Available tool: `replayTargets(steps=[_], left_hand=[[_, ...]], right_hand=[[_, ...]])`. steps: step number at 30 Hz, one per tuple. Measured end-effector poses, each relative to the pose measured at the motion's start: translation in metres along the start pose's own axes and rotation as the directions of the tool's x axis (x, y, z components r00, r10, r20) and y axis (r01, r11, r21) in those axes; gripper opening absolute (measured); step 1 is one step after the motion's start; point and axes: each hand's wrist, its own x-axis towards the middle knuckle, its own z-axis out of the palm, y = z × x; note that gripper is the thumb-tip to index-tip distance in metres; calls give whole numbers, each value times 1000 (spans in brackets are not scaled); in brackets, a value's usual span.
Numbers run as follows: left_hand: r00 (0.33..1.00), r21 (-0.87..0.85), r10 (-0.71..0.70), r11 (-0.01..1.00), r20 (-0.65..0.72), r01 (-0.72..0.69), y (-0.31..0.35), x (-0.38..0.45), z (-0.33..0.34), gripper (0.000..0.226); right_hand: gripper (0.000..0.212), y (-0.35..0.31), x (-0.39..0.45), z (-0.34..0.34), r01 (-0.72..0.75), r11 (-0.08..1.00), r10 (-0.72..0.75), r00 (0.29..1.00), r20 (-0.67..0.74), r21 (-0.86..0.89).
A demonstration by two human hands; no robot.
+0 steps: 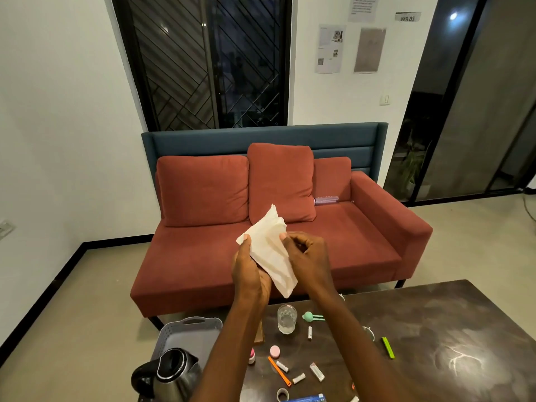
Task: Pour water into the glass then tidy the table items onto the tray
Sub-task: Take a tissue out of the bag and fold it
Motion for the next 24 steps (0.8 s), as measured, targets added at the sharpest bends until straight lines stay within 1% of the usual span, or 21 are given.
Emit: replayTargets(steps=[3, 5, 7, 9, 12, 15, 17, 19, 21, 22, 24], left_hand=[[997, 53, 79, 995, 6, -79, -3, 2, 5, 35], [994, 66, 112, 992, -5, -112, -5, 6, 8, 29], [991, 73, 133, 989, -18, -131, -6, 8, 12, 25], [988, 80, 153, 985, -18, -151, -8, 10, 15, 23], [982, 94, 187, 978, 2, -187, -12, 9, 22, 25], [979, 136, 191, 971, 64, -199, -16, 5, 26, 31], [982, 245, 169, 952, 83, -185, -17, 4, 25, 36], [985, 272, 127, 950, 115, -154, -17, 2, 25, 45], [986, 227, 112, 964, 126, -139, -12, -1, 26, 52], [989, 154, 79, 983, 124, -98, -9, -2, 26, 53], [983, -14, 61, 998, 175, -59, -6, 2, 25, 56]], right_hand=[[17, -1, 9, -6, -73, 993, 85, 987, -138, 92], [14, -4, 16, -10, -69, 989, 98, 967, -234, 128], [11, -9, 23, -13, -30, 990, 70, 951, -302, 136], [7, -15, 27, -14, 26, 994, 10, 948, -318, 109], [8, -25, 29, -7, 121, 992, -105, 956, -274, 42], [18, -31, 28, 4, 221, 969, -238, 954, -184, -107], [22, -32, 25, 12, 302, 908, -340, 936, -91, -292], [26, -31, 21, 19, 365, 786, -421, 907, 0, -498], [29, -30, 19, 23, 407, 702, -448, 890, 82, -585], [31, -29, 19, 24, 424, 681, -446, 887, 120, -597], [32, -25, 19, 24, 451, 653, -428, 883, 194, -609]])
